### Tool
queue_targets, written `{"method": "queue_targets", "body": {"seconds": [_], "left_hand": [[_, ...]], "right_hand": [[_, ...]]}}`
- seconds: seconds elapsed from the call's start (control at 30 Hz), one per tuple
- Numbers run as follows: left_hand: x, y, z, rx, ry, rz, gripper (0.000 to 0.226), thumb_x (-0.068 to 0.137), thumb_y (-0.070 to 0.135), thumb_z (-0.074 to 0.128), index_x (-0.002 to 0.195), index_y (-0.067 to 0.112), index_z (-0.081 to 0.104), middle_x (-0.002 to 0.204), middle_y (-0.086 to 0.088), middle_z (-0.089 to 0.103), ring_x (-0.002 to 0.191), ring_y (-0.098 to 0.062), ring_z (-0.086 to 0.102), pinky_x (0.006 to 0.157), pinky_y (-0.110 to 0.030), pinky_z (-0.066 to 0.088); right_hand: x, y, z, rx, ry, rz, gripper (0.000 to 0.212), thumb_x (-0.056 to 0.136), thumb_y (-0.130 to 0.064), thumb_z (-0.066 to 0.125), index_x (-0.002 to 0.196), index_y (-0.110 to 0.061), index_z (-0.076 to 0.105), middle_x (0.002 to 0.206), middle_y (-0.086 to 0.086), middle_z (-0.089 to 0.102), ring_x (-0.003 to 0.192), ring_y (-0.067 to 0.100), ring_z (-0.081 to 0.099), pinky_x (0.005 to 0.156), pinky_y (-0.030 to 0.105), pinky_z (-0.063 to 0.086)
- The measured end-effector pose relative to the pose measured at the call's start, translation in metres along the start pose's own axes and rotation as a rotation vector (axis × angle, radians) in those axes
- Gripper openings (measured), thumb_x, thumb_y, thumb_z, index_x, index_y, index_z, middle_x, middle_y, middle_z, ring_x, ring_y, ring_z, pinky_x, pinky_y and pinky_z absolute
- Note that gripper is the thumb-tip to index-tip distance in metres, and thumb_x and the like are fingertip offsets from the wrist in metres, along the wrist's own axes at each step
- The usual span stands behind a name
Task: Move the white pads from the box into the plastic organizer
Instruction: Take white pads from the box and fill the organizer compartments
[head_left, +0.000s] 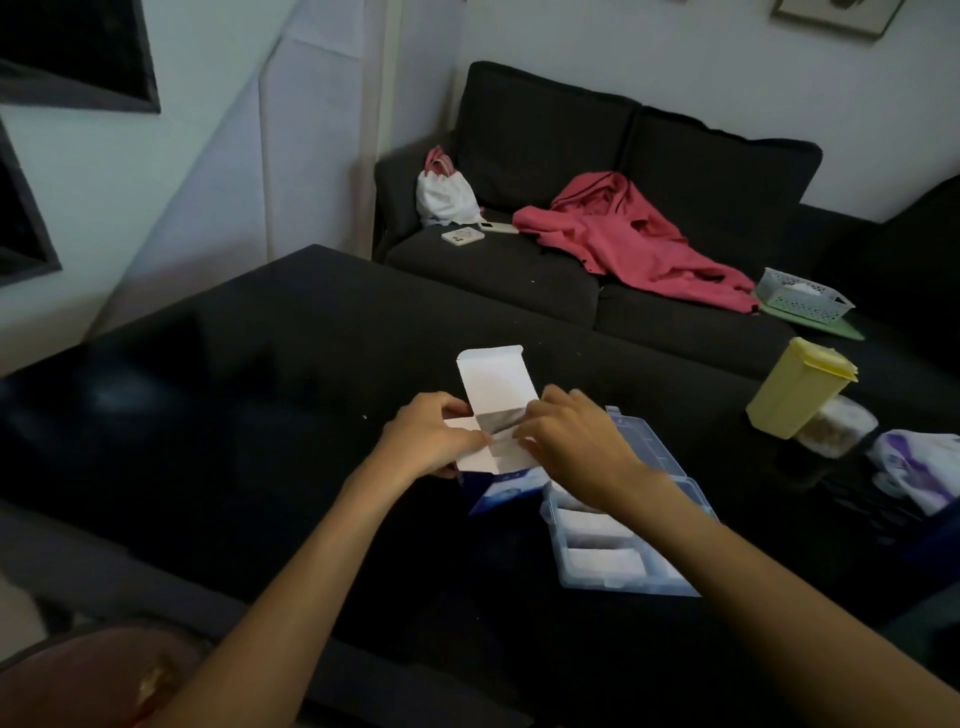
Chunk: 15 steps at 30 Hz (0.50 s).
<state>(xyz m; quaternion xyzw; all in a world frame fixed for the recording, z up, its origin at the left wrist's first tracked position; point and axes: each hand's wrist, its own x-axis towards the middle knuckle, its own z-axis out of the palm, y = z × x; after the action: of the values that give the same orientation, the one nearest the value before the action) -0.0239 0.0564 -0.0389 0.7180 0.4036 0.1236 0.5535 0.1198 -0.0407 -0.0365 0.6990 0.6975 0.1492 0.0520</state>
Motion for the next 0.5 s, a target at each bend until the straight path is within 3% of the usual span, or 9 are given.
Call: {"method": "queue_targets", "body": {"seconds": [0.2, 0.33, 0.4, 0.5], "left_hand": [[0.010, -0.010, 0.003, -0.152, 0.104, -0.007, 0.052, 0.083, 0.011, 0.068, 0.130, 0.020, 0.049, 0.130, -0.007, 0.051, 0.111, -0.022, 0.056, 0.065, -0.027, 0.055], [0.014, -0.013, 0.004, -0.231, 0.219, 0.052, 0.045, 0.083, 0.005, 0.066, 0.125, 0.018, 0.056, 0.127, -0.006, 0.056, 0.111, -0.021, 0.057, 0.076, -0.031, 0.057], [0.016, -0.013, 0.006, -0.182, 0.252, 0.069, 0.043, 0.084, 0.008, 0.066, 0.124, 0.020, 0.057, 0.129, -0.005, 0.055, 0.113, -0.020, 0.056, 0.085, -0.036, 0.055], [0.013, -0.013, 0.013, 0.139, 0.388, 0.109, 0.052, 0.084, 0.024, 0.068, 0.132, 0.025, 0.048, 0.139, 0.000, 0.045, 0.125, -0.019, 0.045, 0.098, -0.036, 0.044]], "right_hand": [[0.010, 0.017, -0.011, 0.028, 0.040, -0.083, 0.029, 0.093, -0.019, 0.054, 0.122, -0.018, 0.058, 0.114, 0.003, 0.065, 0.106, 0.017, 0.057, 0.098, 0.027, 0.037], [0.003, 0.026, -0.010, 0.121, 0.165, -0.060, 0.030, 0.088, -0.014, 0.062, 0.118, -0.013, 0.063, 0.103, 0.008, 0.069, 0.094, 0.022, 0.064, 0.091, 0.032, 0.045], [-0.004, 0.029, -0.007, 0.220, 0.255, 0.007, 0.028, 0.089, -0.015, 0.060, 0.117, -0.012, 0.064, 0.104, 0.008, 0.069, 0.094, 0.023, 0.065, 0.084, 0.031, 0.048], [-0.017, 0.033, 0.000, 0.465, 0.363, 0.151, 0.026, 0.091, -0.013, 0.056, 0.115, -0.012, 0.064, 0.109, 0.006, 0.067, 0.096, 0.017, 0.062, 0.080, 0.021, 0.048]]}}
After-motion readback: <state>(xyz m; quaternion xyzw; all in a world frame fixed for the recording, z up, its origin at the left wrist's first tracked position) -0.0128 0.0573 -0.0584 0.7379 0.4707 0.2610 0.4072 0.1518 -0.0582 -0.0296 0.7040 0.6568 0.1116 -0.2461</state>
